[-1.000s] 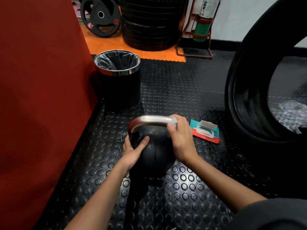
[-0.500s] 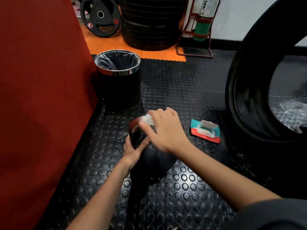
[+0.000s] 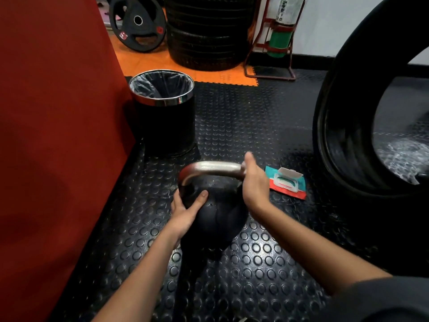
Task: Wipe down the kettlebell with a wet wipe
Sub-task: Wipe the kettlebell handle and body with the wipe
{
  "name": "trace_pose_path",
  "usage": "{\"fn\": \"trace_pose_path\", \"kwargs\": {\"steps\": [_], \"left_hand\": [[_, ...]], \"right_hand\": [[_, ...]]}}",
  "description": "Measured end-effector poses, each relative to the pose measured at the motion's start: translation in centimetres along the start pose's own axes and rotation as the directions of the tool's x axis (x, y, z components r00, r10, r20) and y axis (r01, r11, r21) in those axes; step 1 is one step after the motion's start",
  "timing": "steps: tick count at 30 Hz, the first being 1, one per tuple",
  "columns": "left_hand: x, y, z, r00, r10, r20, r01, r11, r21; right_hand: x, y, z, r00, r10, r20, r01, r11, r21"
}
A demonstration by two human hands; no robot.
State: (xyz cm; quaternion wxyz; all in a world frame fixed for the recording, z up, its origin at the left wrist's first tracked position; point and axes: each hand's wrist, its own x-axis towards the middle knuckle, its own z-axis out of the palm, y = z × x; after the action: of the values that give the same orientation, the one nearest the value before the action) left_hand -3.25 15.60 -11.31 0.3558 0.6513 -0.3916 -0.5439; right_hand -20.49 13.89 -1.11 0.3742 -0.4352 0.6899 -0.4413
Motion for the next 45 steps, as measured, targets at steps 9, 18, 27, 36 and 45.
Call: {"fn": "trace_pose_path", "kwargs": {"steps": [9, 18, 27, 36, 45], "left_hand": [[-0.3, 0.5, 0.4, 0.999, 0.032, -0.036, -0.033, 0.999, -0.019], [-0.4, 0.3, 0.2, 1.0, -0.009, -0.006, 0.009, 1.0, -0.003], [-0.3, 0.2, 0.2, 1.0, -0.009, -0.01, 0.009, 1.0, 0.01], [-0.6, 0.4, 0.1, 1.0, -0.007, -0.009, 0.007, 1.0, -0.006], [-0.6, 0.6, 0.2, 1.0, -0.001, -0.009, 0.001, 1.0, 0.004]], "right_hand": [[-0.9, -2.4, 2.3, 0.702, -0.531, 0.474, 0.685, 0.323, -0.653], [-1.1, 4.4, -0.4, 0.817, -0.565, 0.116, 0.568, 0.752, -0.334], [1.4, -3.6, -0.4, 0.947, -0.166, 0.276, 0.294, 0.795, -0.531], [-1.6, 3.3, -0.6, 0.645, -0.686, 0.336, 0.741, 0.454, -0.495], [-0.5, 0.7, 0.7, 0.858, -0.492, 0.148, 0.488, 0.689, -0.536]]}}
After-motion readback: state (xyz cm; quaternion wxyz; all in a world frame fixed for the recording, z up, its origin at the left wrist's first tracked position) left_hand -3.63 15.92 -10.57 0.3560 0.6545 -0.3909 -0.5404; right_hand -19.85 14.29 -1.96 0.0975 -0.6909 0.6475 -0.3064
